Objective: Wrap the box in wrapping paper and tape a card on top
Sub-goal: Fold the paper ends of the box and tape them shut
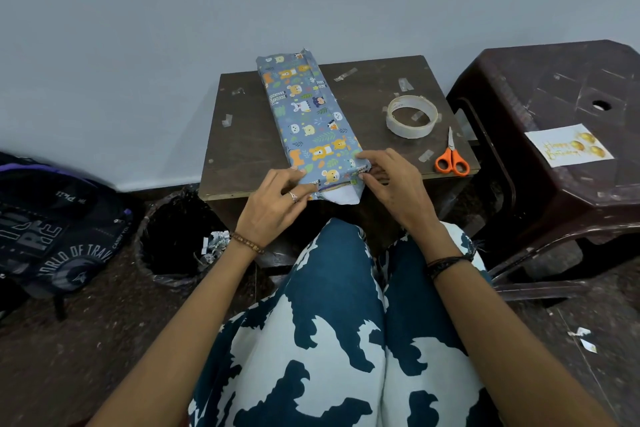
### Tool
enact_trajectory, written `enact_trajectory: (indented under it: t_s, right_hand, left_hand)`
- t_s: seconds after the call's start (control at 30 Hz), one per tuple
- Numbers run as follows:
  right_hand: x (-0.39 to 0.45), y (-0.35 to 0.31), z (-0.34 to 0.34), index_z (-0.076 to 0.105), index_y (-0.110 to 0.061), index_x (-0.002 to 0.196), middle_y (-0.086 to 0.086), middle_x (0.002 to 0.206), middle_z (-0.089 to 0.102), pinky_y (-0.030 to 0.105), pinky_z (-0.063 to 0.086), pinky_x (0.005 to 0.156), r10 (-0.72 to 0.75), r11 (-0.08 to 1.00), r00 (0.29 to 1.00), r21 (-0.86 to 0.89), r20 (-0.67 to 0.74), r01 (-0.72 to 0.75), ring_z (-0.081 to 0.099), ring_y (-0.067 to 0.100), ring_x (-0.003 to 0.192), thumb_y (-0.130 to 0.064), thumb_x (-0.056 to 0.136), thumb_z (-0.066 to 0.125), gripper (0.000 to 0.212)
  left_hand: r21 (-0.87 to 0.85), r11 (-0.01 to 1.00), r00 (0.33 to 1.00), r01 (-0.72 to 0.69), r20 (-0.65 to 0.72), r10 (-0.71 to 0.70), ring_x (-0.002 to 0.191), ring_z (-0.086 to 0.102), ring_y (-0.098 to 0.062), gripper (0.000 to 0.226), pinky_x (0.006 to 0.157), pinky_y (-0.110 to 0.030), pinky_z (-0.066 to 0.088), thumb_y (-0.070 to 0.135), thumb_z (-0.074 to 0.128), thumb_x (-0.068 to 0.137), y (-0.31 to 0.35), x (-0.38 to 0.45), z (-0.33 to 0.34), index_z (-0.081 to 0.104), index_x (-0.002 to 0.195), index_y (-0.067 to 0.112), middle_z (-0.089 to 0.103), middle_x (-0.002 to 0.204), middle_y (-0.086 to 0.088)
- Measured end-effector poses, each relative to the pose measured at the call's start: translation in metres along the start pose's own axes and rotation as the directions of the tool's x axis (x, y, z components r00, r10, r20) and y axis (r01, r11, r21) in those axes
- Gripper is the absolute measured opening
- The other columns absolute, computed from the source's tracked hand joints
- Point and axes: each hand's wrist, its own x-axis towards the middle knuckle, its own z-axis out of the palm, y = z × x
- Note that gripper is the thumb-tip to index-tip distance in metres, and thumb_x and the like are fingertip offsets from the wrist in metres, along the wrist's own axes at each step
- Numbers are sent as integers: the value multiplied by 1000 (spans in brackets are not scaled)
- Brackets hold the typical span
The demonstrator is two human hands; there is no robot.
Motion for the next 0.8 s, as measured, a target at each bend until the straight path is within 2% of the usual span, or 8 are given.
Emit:
enact_trajectory:
  t_s: [0.07, 0.13, 0.23, 0.37, 0.47, 0.57, 0.7, 0.8]
  right_hand:
    - [-1, 1, 0, 62, -12, 113, 3, 108, 55, 11, 45, 75, -59, 997, 998, -45, -31, 58, 54, 5, 87, -5, 84, 66, 29]
    - [-1, 0, 1, 61, -12, 110, 1, 121, 52, 26, 54, 70, -89, 993, 995, -82, -35, 86, 58, 9, 91, -6, 84, 65, 27]
    - [1, -1, 1, 57, -12, 98, -1, 126, 53, 39, 55, 61, -124, 986, 992, -119, -19, 121, 63, 13, 85, -5, 85, 63, 16]
    - [1, 4, 2, 62, -11, 85, -1, 125, 55, 40, 56, 71, -134, 987, 991, -85, -3, 133, 64, 15, 88, -3, 86, 62, 8]
    - [3, 6, -1, 69, -11, 87, 1, 126, 55, 44, 55, 69, -144, 982, 989, -122, 26, 146, 64, 19, 88, -6, 86, 63, 8]
    - [5, 6, -6, 69, -11, 92, 5, 132, 49, 42, 55, 66, -195, 960, 971, -177, 138, 218, 62, 16, 97, -10, 85, 66, 8]
    - [2, 8, -13, 63, -14, 108, 3, 145, 32, 32, 51, 78, -176, 954, 944, -187, 280, 233, 50, 15, 114, -23, 79, 74, 32]
    - [0, 7, -12, 57, -17, 109, 1, 147, 26, 35, 52, 77, -155, 945, 941, -231, 301, 230, 45, 13, 118, -32, 74, 77, 43]
  left_hand:
    - [-14, 1000, 1000, 15, 8, -15, 101, 53, -22, 16, 75, -33, 55, 18, 56, 90, 0, -2, 1, 56, 105, 18, 47, 109, -2]
    - [-19, 999, 999, 28, 19, -27, 102, 53, -23, 19, 72, -36, 57, 27, 58, 89, 1, -2, 1, 56, 106, 18, 46, 110, -2]
    - [28, 999, 999, 16, 40, -17, 106, 52, -24, 30, 79, -34, 54, 40, 57, 88, 2, -5, 3, 53, 108, 17, 45, 112, -3]
    - [87, 995, 998, 55, 23, -58, 104, 51, -24, 25, 76, -32, 54, 37, 57, 89, 5, -6, 8, 54, 102, 16, 46, 112, -3]
    - [143, 988, 999, 53, 0, -53, 100, 51, -25, 21, 72, -32, 54, 30, 55, 91, 6, -5, 11, 63, 91, 10, 46, 112, -5]
    - [177, 983, 998, 55, -35, -50, 97, 51, -25, 23, 71, -30, 54, 23, 58, 90, 7, -3, 12, 67, 80, 5, 47, 111, -5]
    - [145, 985, 995, 90, -58, -82, 96, 52, -26, 22, 73, -31, 54, 21, 59, 89, 8, -2, 14, 67, 78, 4, 47, 110, -4]
    - [89, 987, 991, 131, -26, -129, 100, 52, -25, 20, 77, -31, 53, 26, 57, 90, 8, -4, 14, 65, 89, 8, 47, 112, -3]
